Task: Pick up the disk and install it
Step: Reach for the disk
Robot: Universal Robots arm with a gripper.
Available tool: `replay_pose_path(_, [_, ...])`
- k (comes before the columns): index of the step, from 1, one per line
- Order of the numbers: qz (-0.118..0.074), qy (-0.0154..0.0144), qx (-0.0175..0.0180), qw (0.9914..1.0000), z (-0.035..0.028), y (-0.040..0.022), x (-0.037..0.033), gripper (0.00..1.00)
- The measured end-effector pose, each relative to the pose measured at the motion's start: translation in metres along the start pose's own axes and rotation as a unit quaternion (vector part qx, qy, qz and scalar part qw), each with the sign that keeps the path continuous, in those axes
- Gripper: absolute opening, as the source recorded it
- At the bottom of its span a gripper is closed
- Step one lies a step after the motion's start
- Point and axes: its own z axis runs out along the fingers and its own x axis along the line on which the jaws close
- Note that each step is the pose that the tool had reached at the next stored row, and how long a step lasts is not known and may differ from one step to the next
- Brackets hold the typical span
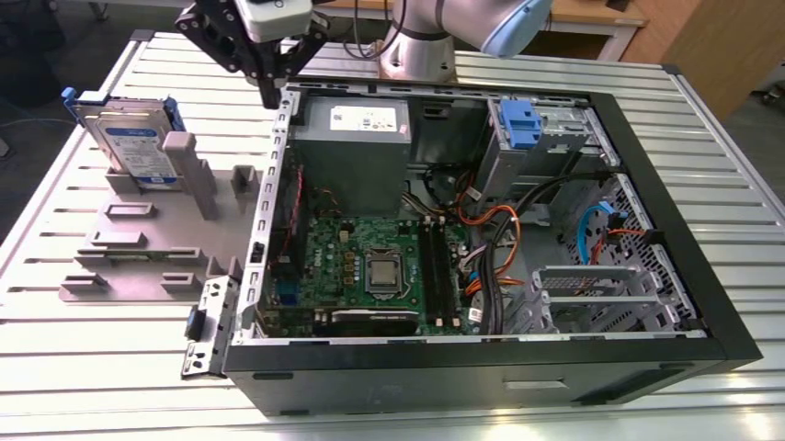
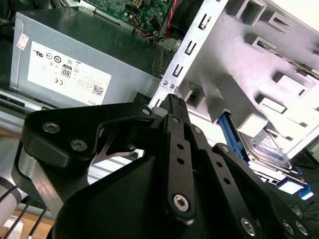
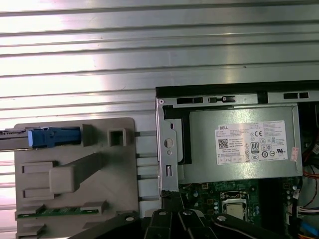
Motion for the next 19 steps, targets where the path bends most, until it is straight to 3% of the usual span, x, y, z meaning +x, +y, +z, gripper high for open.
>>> replay_pose_path(19, [0.000,0.0000,0.0000,1.00000,0.0018,-0.0006,0.0070,0.11])
